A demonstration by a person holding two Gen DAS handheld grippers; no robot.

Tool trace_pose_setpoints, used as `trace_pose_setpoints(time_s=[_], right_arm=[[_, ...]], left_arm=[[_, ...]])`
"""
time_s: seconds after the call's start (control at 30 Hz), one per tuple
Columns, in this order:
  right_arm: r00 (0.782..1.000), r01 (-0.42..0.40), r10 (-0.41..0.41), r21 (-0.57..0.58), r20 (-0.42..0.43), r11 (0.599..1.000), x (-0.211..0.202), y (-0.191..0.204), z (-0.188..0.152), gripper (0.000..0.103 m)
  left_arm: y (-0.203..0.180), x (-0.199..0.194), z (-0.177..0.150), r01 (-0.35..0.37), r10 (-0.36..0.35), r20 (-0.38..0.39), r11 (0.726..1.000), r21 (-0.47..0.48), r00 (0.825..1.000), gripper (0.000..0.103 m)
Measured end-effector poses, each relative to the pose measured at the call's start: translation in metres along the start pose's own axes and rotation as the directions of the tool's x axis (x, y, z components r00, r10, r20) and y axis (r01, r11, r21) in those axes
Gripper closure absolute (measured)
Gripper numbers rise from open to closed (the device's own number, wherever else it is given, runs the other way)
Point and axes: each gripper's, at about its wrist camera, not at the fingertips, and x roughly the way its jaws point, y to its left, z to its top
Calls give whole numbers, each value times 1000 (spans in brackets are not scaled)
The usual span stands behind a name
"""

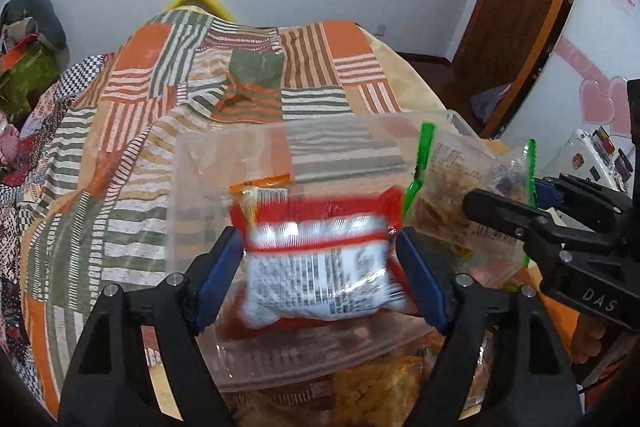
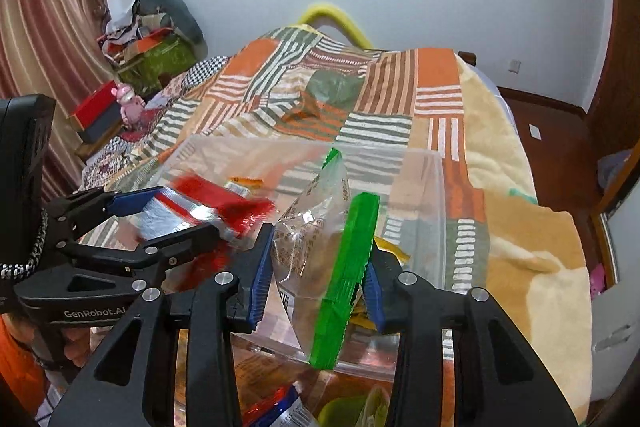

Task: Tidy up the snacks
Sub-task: 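Place the biscuit pack into the clear box with the left tool while the right drops the cookie bag in, then grasp the brown cylindrical snack pack with the left tool while the right grasps the white-and-blue chip bag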

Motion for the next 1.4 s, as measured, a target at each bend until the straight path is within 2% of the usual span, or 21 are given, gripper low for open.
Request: trace_pose_setpoints(time_s=[0.2, 0.37, 0.67, 0.93, 1.1, 1.23, 1.4], right_arm=[[1000, 15, -15, -11, 19, 1000, -11, 0, -2, 57], [997, 16, -15, -11, 69, 1000, -36, 0, -3, 54], [988, 27, -23, -22, 152, 999, -81, 4, -18, 45], [990, 39, -36, -17, 140, 999, -91, 3, -45, 38], [995, 43, -42, -3, 95, 999, -84, -1, -69, 32], [998, 36, -37, 31, 49, 999, -77, -7, -86, 28], [1000, 3, -3, 70, 0, 998, -73, -10, -103, 24]], left_arm=[[-6, -11, -3, -4, 4, 7, 1000, 28, 1000, 20], [-4, -40, -5, 5, -7, 51, 1000, 23, 999, 18], [10, -95, -25, -29, 26, 100, 999, 32, 995, 13], [33, -102, -68, -91, 89, 38, 995, 32, 995, 13], [46, -92, -103, -69, 69, -33, 998, 4, 997, 13], [47, -84, -124, -38, 39, -72, 999, 8, 997, 17], [46, -69, -136, -46, 47, -100, 999, 7, 994, 22]])
